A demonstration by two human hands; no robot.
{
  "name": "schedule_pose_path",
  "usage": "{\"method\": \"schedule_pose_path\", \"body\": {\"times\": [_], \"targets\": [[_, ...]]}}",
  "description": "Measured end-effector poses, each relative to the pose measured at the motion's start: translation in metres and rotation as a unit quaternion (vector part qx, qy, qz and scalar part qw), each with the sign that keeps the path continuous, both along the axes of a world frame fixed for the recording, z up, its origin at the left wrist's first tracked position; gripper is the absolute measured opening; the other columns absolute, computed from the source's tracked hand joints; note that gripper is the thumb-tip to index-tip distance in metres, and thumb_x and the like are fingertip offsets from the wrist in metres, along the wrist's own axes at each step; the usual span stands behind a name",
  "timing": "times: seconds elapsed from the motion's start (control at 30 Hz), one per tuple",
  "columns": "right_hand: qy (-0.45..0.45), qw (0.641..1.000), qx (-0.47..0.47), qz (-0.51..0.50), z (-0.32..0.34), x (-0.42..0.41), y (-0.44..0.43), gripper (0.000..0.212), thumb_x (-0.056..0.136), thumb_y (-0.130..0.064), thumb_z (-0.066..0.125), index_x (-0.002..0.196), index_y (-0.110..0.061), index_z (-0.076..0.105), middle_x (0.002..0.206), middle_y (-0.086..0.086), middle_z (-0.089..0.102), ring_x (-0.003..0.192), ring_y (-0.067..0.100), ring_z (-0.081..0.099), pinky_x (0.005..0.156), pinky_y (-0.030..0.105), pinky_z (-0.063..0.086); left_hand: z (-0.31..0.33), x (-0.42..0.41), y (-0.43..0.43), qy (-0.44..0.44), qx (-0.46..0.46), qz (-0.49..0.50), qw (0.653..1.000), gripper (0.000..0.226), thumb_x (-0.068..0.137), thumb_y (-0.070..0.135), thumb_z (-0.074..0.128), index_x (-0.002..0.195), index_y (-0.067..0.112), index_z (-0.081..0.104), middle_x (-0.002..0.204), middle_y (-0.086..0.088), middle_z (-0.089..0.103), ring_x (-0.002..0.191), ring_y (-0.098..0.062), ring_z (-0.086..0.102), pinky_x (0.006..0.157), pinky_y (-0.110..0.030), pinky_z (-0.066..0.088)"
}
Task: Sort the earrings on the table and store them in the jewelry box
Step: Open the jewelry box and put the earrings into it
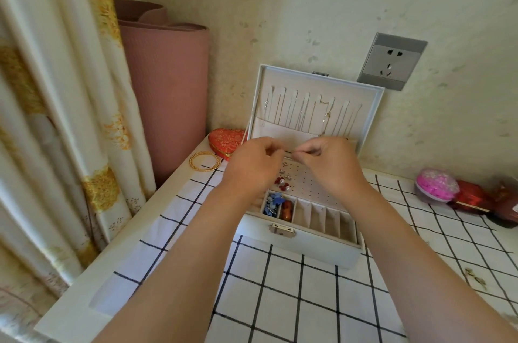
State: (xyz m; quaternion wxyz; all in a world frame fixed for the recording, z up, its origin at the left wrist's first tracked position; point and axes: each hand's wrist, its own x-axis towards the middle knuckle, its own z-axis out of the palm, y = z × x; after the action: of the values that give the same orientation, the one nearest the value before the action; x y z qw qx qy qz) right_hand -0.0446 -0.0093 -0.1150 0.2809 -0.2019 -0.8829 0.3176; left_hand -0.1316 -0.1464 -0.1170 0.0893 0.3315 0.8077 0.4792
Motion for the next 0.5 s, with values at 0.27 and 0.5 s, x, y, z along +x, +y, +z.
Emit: {"method": "schedule_pose_path", "body": {"times": [0.27,0.5], "targets": [[-0.081,0.975,0.207,-0.024,-0.014,-0.005,0.000,0.007,0.090,-0.025,0.071,0.091,-0.026,0.078,0.088,-0.011,0.072,0.083,0.006,0.058,0.079,0.024,0.041,-0.016,-0.004,-0.007,0.170,-0.165,-0.074,0.969,0.041,0.099,0.035,0.050,0.139,0.028,0.053,0.143,0.004,0.050,0.134,-0.019,0.034,0.110,-0.034,0.029],[-0.070,0.965,0.254,-0.013,-0.018,-0.007,0.004,0.005,0.087,-0.022,0.072,0.088,-0.023,0.077,0.085,-0.008,0.070,0.085,0.014,0.060,0.082,0.036,0.049,-0.016,-0.006,-0.007,0.167,-0.178,-0.087,0.966,0.040,0.102,0.038,0.043,0.139,0.028,0.052,0.145,0.004,0.048,0.133,-0.019,0.033,0.109,-0.034,0.027]]}}
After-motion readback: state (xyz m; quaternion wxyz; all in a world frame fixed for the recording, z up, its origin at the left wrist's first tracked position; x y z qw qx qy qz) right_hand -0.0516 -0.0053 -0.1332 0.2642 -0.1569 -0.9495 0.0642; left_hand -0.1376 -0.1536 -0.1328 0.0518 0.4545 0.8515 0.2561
